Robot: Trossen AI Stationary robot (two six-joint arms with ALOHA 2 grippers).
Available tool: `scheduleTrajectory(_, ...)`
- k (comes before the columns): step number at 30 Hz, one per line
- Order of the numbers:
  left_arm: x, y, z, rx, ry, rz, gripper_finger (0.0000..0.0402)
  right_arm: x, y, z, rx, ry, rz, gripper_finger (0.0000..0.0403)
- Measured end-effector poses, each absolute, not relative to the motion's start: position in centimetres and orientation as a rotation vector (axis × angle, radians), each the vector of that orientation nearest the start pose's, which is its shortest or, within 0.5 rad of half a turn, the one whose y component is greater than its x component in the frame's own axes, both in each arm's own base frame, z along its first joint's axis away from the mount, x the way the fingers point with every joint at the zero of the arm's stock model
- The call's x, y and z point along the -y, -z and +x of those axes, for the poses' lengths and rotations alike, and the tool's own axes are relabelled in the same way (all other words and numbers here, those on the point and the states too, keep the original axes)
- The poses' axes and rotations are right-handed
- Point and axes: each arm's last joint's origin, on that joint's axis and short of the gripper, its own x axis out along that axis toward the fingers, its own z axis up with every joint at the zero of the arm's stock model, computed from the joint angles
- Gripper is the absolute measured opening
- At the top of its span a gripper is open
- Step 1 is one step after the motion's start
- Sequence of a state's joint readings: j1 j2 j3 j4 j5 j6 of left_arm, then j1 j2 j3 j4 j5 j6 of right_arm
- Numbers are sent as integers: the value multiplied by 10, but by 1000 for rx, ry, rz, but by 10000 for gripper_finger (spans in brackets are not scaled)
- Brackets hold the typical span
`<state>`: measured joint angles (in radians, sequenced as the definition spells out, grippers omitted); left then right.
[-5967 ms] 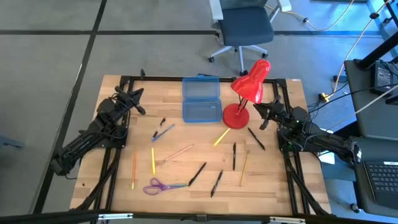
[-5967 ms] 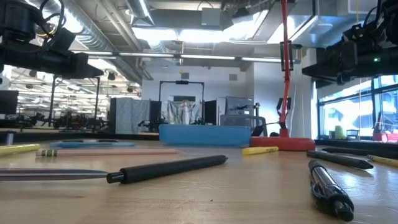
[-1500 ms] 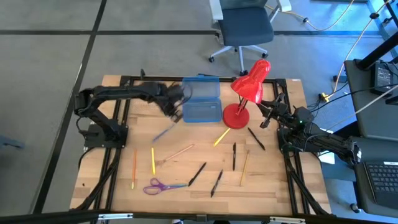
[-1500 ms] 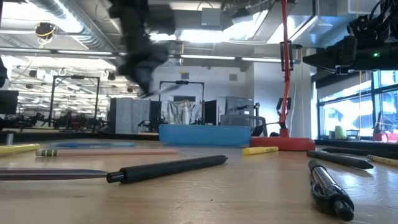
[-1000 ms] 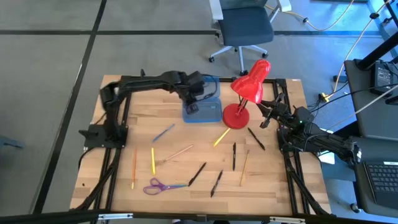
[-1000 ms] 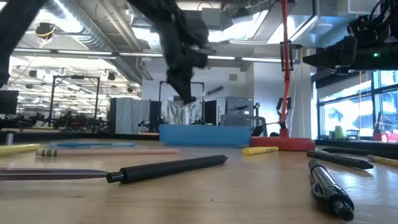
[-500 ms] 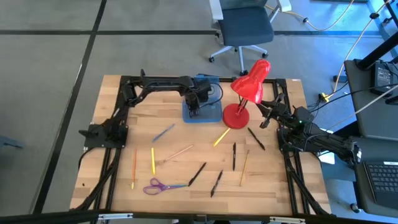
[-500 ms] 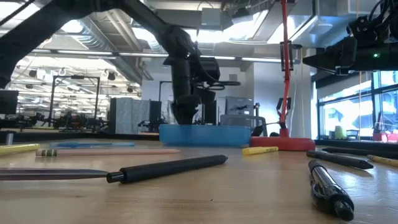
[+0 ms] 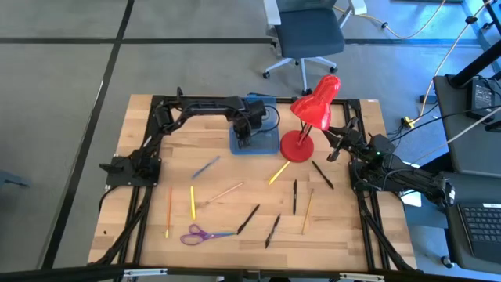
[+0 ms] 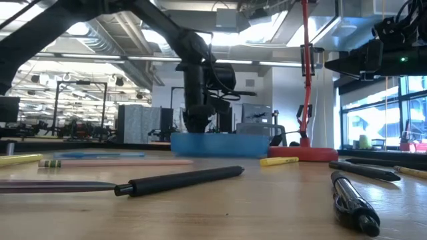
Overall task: Pick & place school supplies into a supply box
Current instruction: Put the black pen into the blue supply box, then put the blue pen into the blue supply box
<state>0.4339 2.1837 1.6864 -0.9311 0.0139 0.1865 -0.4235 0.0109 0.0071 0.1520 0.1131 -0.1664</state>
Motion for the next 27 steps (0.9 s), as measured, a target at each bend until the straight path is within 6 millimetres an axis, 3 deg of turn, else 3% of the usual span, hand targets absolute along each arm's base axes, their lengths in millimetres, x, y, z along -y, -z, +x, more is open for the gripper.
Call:
scheduleTrajectory(14,-178,-164,385,-1457,-206,-176,70,43,-180,87,103,547,-185,59)
scheduleTrajectory(20,-171,-208,369,-1432,-256,-182,67,43,-179,87,96,546,-184,59)
scheduleTrajectory(24,-163,-248,351,-1362,-327,-236,66,43,-177,87,78,544,-181,59)
scheduleTrajectory(27,-152,-266,336,-1322,-380,-275,68,43,-176,87,63,543,-176,59)
